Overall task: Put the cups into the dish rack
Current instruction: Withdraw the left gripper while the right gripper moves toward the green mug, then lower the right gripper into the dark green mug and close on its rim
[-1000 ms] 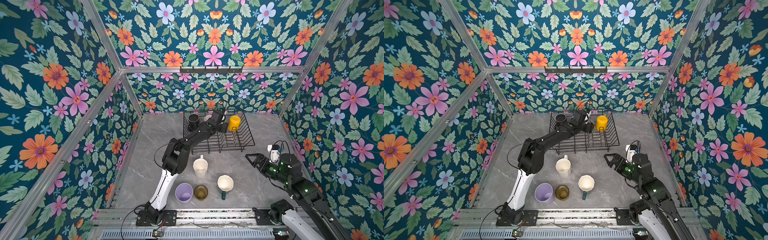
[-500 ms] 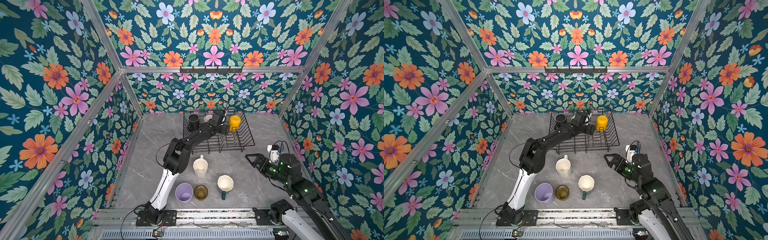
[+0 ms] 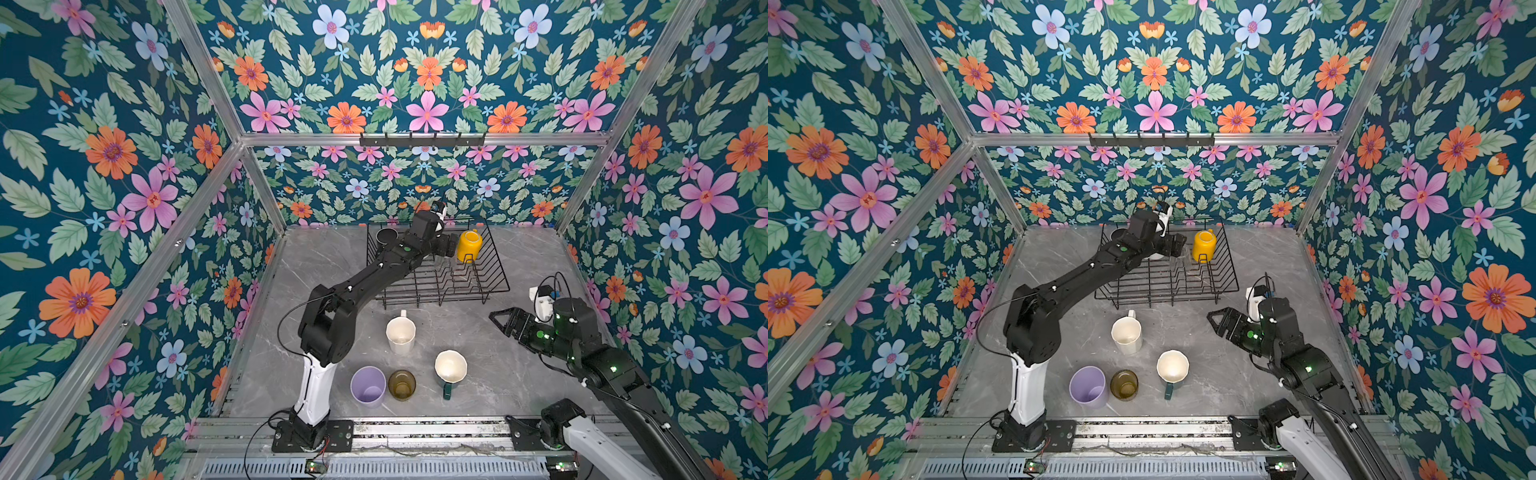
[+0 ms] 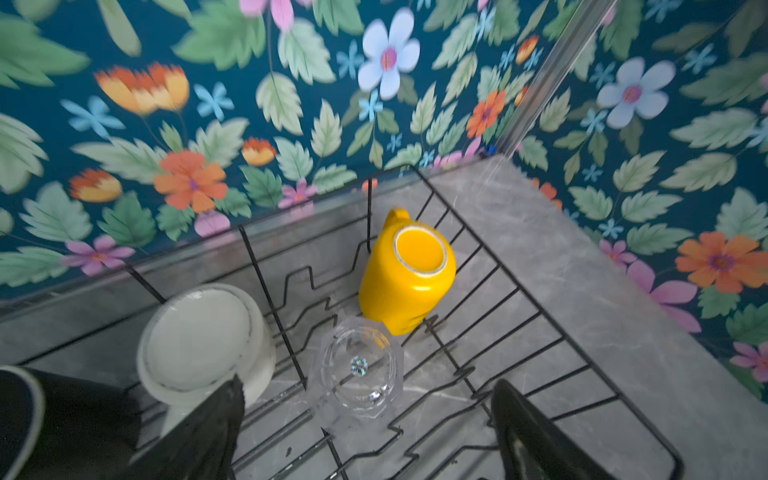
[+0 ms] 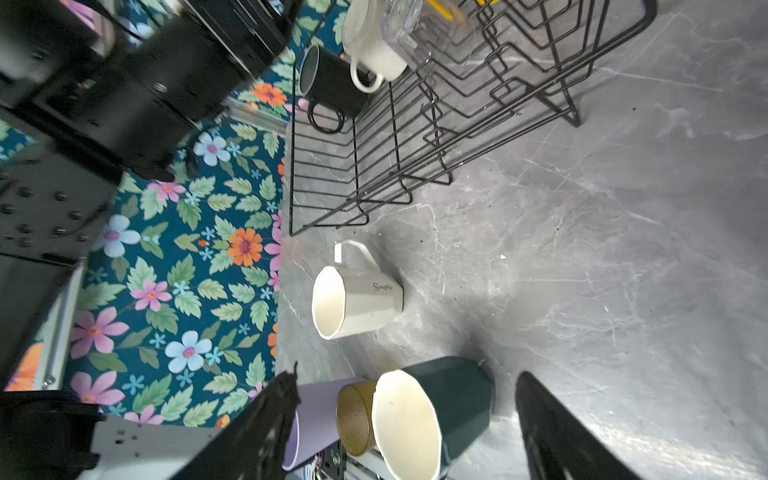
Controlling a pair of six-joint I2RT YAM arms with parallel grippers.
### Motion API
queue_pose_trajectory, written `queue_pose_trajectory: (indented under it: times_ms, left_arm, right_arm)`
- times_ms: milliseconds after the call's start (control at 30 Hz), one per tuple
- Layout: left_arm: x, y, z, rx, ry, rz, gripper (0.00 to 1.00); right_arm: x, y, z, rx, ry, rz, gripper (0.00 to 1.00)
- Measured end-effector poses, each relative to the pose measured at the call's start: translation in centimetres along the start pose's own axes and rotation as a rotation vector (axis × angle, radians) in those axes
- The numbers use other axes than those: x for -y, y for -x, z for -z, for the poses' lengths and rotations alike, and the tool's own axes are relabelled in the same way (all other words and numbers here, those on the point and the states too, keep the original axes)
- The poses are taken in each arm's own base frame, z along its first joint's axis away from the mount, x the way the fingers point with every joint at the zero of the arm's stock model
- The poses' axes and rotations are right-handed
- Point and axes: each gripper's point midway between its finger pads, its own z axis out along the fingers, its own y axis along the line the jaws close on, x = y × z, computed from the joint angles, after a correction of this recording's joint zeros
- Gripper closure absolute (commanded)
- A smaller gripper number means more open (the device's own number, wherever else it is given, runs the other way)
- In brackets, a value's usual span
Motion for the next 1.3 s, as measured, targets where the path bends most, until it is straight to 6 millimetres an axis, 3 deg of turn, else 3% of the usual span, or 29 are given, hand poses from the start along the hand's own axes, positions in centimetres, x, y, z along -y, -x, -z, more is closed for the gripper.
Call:
queue_pose_trajectory:
  times_ms: [100, 200, 400, 567, 867, 1300]
  left_arm:
    - [-1.4, 2.0, 3.3, 0.073, 0.021, 0.013, 0.04]
    - [-3.7, 2.6, 6.5, 0.124, 0.058, 0.045, 0.03]
    - [-9.4, 2.0, 12.6, 0.208, 0.099, 0.182, 0.01]
    - [-14.7, 0.7, 16.6, 0.271, 0.126, 0.354, 0.01]
    - [-14.7, 1.5, 20.5, 0.34, 0.071, 0.4, 0.01]
    - [-14.3, 2.6, 23.5, 0.386, 0.064, 0.386, 0.0]
  right_arm:
    - [-0.7, -1.6, -0.2, -0.076, -0.035, 0.087, 0.19]
    - [-0.9, -2.9, -0.8, -0.142, -0.081, 0.169, 0.19]
    - [-1.0, -4.8, -2.8, -0.25, -0.173, 0.331, 0.22]
    - [-0.6, -6.6, -5.1, -0.34, -0.222, 0.433, 0.23]
    - [-0.1, -10.1, -7.9, -0.493, -0.278, 0.601, 0.26]
    - [2.5, -11.0, -8.8, -0.545, -0.367, 0.643, 0.29]
